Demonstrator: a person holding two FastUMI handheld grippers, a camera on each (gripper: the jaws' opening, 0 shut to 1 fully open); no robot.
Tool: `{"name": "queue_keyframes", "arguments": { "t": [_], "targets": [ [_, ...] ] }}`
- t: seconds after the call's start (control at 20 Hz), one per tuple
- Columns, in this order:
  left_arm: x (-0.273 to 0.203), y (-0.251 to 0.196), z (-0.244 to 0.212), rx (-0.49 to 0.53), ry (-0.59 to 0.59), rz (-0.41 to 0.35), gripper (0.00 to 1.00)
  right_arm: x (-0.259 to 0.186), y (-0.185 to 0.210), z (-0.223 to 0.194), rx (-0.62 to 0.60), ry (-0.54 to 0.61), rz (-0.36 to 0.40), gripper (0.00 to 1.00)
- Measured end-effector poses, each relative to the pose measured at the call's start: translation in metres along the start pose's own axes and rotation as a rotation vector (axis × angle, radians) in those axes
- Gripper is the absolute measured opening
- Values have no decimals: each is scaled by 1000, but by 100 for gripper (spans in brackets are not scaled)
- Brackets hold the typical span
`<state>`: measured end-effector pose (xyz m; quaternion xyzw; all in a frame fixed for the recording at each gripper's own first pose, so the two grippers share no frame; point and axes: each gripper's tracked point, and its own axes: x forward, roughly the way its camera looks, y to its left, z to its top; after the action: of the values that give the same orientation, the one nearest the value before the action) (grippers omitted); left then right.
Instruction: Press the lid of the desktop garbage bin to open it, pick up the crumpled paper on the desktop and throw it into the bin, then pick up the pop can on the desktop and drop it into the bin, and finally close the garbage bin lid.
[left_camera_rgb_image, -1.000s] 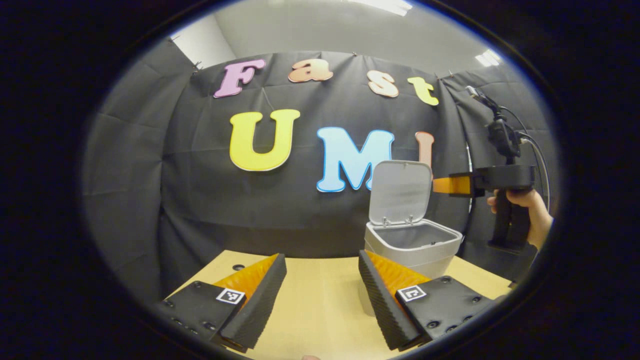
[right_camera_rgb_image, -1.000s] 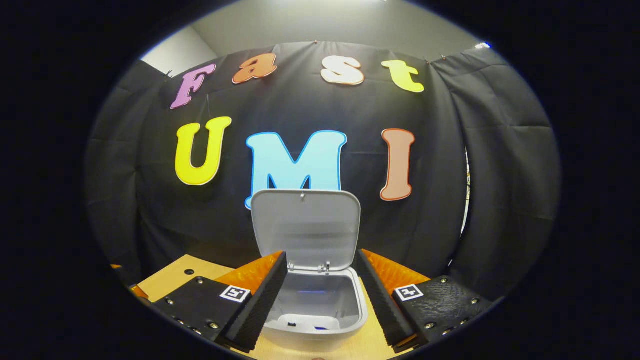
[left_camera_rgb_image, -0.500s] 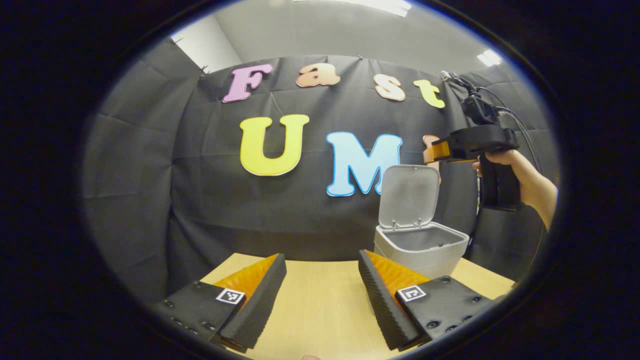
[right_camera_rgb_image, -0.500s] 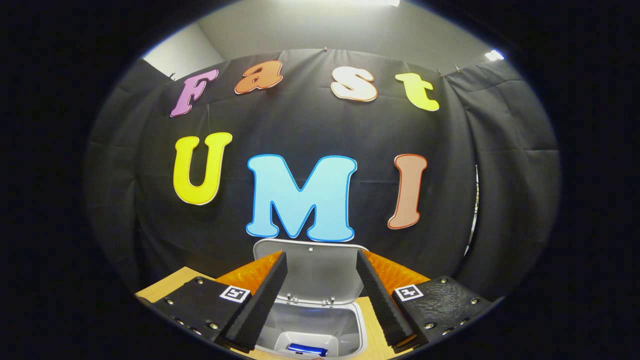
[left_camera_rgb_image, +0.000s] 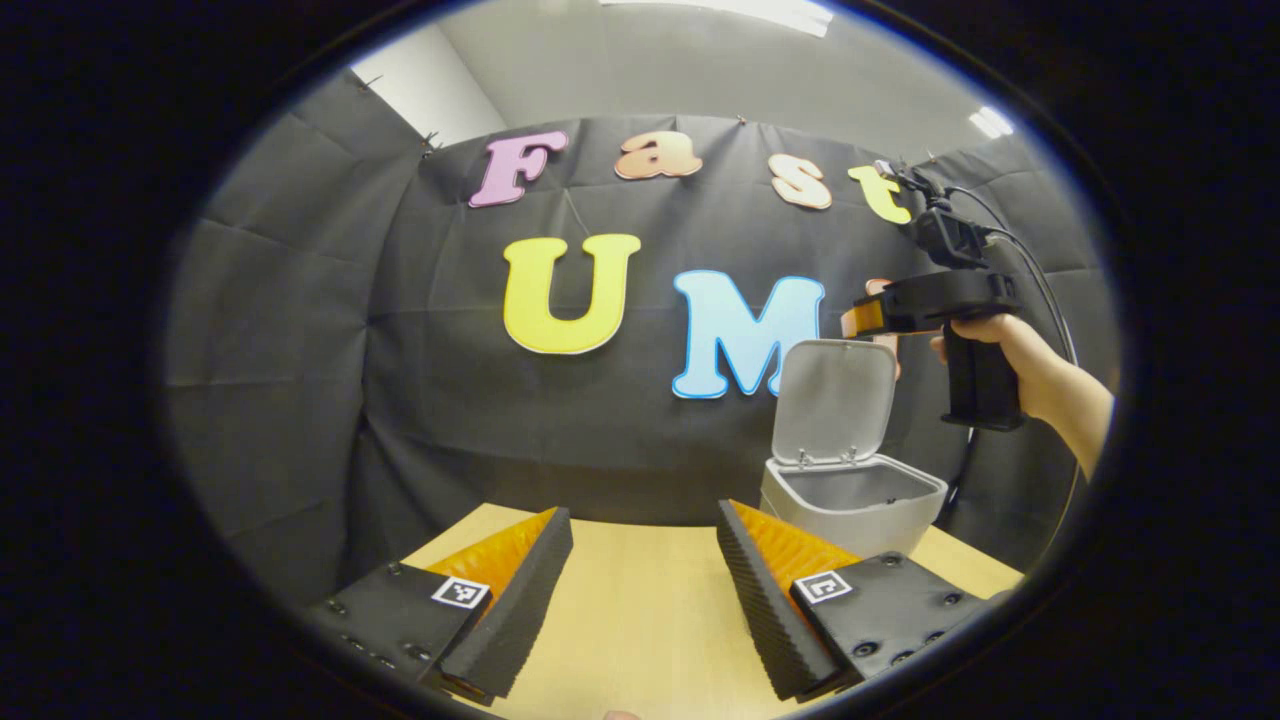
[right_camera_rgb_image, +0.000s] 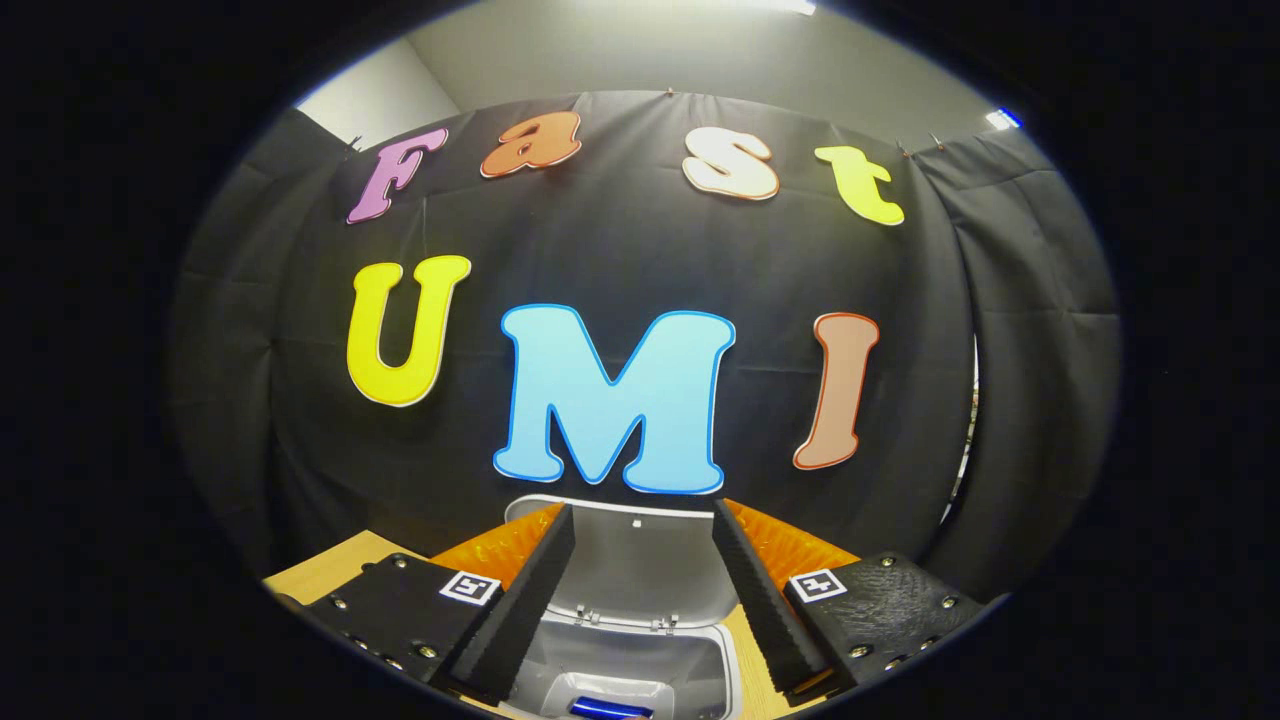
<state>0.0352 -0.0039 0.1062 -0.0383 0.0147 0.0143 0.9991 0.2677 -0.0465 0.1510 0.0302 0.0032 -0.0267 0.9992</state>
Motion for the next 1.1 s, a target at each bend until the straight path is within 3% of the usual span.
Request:
{"name": "queue_keyframes", "arguments": {
  "t": [0.65,1.1],
  "targets": [
    [8,23,-9,-3,15,64,96,52,-3,2,-18,12,-43,89],
    [0,18,-10,17,10,80,95,36,1,-11,37,2,-3,90]
  ]
}}
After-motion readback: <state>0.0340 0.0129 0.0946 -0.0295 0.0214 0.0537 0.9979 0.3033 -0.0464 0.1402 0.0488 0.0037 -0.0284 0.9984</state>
